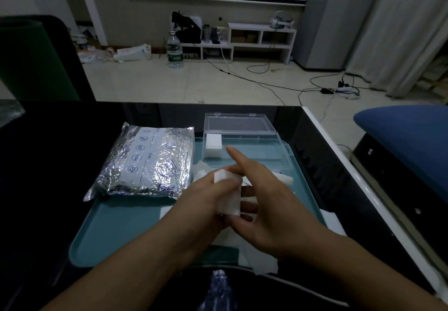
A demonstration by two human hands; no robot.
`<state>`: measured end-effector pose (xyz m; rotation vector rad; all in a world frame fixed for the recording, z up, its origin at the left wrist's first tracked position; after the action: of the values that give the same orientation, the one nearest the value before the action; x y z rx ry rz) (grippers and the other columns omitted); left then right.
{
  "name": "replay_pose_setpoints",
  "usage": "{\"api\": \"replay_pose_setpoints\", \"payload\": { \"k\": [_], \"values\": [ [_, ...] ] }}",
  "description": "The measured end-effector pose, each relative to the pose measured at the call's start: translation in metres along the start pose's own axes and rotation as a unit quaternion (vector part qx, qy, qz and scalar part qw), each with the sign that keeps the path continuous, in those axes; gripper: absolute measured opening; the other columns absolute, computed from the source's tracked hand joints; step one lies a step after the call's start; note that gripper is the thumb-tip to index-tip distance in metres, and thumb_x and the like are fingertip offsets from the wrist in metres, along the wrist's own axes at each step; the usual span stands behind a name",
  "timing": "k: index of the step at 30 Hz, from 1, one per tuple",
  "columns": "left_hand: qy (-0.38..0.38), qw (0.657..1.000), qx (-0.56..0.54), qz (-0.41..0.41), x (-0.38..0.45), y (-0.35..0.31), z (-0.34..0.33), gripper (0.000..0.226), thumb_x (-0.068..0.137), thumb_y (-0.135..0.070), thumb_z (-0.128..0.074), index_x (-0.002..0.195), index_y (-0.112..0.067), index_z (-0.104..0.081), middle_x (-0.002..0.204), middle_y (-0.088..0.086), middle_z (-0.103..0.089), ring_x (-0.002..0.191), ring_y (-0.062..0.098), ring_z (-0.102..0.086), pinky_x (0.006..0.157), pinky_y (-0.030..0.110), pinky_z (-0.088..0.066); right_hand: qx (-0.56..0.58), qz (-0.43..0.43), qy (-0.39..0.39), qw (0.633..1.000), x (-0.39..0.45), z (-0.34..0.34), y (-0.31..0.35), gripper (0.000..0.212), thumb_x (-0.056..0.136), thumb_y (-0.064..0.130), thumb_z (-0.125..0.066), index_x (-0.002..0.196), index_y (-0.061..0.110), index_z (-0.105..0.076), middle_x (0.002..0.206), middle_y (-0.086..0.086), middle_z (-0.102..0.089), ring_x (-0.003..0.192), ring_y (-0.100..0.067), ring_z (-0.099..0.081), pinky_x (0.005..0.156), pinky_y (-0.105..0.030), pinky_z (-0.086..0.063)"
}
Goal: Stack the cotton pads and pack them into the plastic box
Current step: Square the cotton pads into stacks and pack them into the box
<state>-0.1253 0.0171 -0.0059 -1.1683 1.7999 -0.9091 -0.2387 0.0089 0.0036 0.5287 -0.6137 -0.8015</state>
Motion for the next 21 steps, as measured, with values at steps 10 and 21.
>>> {"api": "replay_pose_setpoints", "payload": {
  "k": [10, 21],
  "values": [
    [-0.143, 0.989, 0.029, -0.020, 0.003, -0.011, 0.023, 0.031, 0.089, 0.007, -0.054, 0.108, -0.015, -0.064, 0.076, 0.009, -0.068, 0.052, 0.016, -0.056, 0.050, 0.027, -0.046, -0.126, -0.002, 0.051, 0.991, -0.002, 0.023, 0.003, 0.066, 0.080, 0.048, -0.069, 0.139, 0.035, -0.043, 0.123, 0.017, -0.047, 0.119, 0.001, -0.036, 0.101, -0.015, -0.033],
    [-0.152, 0.988, -0.026, 0.021, 0.004, -0.007, 0.027, 0.016, 0.097, -0.016, -0.051, 0.104, -0.010, -0.065, 0.067, 0.006, -0.070, 0.050, 0.015, -0.055, 0.050, 0.027, -0.045, -0.314, -0.115, 0.314, 0.889, -0.019, 0.006, -0.008, 0.066, 0.071, 0.062, -0.072, 0.126, 0.031, -0.054, 0.117, 0.010, -0.051, 0.104, -0.014, -0.055, 0.088, -0.031, -0.048]
  ]
}}
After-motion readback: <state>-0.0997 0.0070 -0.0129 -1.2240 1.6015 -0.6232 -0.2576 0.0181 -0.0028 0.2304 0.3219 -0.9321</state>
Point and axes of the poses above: each hand's wrist, its own x-axis towards the middle knuckle, its own z-axis out of the back of the hand, y = z × x, the point moved 4 cm from there along x, towards the middle knuckle
